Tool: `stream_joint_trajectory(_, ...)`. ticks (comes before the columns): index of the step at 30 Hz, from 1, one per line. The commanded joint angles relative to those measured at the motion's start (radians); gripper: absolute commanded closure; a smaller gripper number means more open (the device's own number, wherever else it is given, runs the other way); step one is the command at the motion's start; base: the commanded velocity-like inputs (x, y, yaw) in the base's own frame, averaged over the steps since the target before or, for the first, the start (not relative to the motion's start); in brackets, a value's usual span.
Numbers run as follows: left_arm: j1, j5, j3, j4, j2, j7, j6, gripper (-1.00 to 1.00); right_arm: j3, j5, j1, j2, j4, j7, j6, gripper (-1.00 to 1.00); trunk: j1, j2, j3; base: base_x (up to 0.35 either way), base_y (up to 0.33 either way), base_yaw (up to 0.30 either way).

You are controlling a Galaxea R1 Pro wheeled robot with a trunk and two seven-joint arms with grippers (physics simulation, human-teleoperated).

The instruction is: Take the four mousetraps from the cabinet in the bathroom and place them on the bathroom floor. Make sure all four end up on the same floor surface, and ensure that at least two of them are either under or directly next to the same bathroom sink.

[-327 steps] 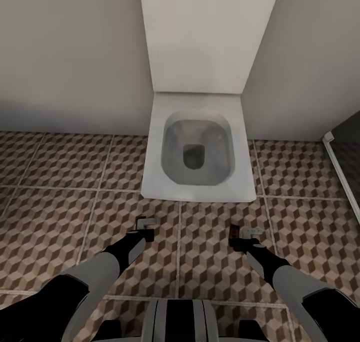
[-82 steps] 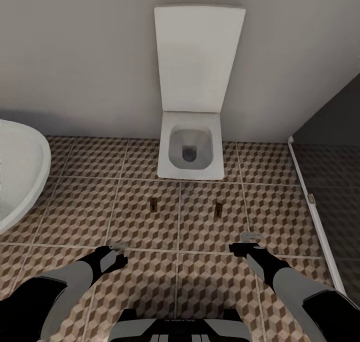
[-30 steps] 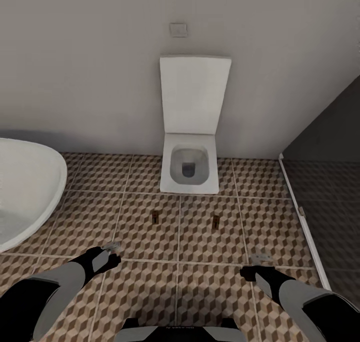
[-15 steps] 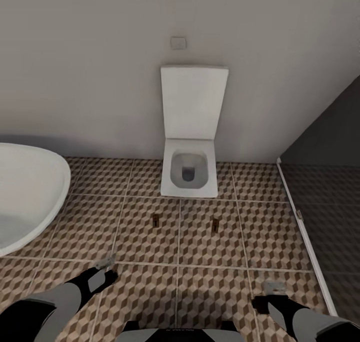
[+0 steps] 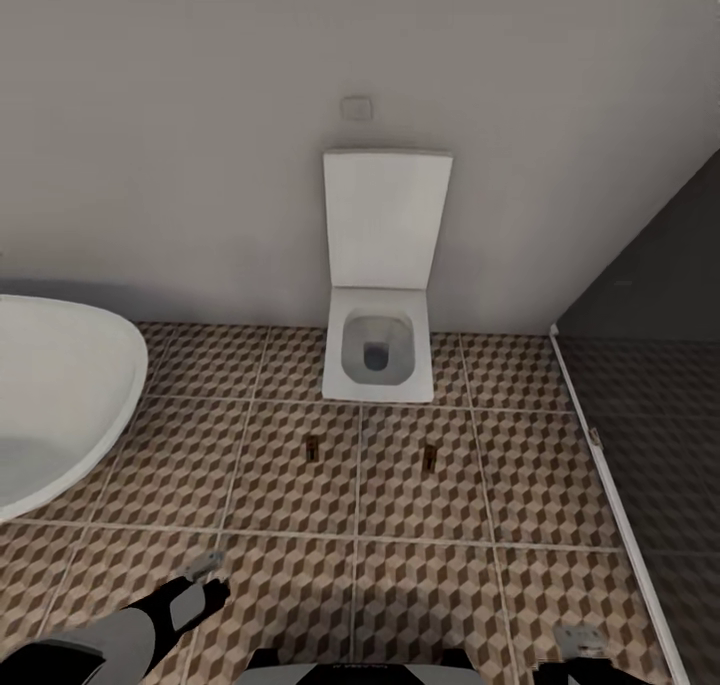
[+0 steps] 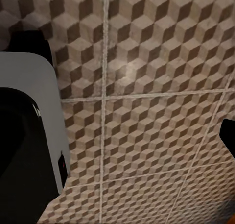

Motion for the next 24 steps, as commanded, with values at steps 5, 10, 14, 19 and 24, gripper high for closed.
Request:
stream_joint_trajectory(5,0.025,0.007,-0.009,0.011,-0.001,0.001,-0.011,-1.00,0.009,-0.008,0.009,-0.001,0.001,-0.001,0.002,-1.00,-0.019,0.035,0.023,0.000,0.000,0.000)
stream_joint_trajectory(10,0.054,0.008,-0.008,0.015,-0.004,-0.003,-0.013,-1.00,0.010,-0.008,0.021,-0.004,0.001,-0.001,0.002,-1.00,-0.038,0.070,0.047,0.000,0.000,0.000)
stream_joint_trajectory(14,0.075,0.008,-0.008,0.016,-0.009,-0.004,-0.014,-1.00,0.010,-0.008,0.025,-0.009,0.001,-0.001,0.002,-1.00,-0.054,0.098,0.066,0.000,0.000,0.000)
stream_joint_trajectory(19,0.093,0.009,-0.007,0.017,-0.010,-0.005,-0.015,-1.00,0.012,-0.008,0.028,-0.010,0.001,-0.001,0.001,-1.00,-0.073,0.133,0.090,0.000,0.000,0.000)
stream_joint_trajectory(24,0.100,0.008,-0.007,0.017,-0.011,-0.005,-0.016,-1.00,0.017,-0.008,0.043,-0.008,0.001,-0.001,0.001,-1.00,-0.092,0.168,0.113,0.000,0.000,0.000)
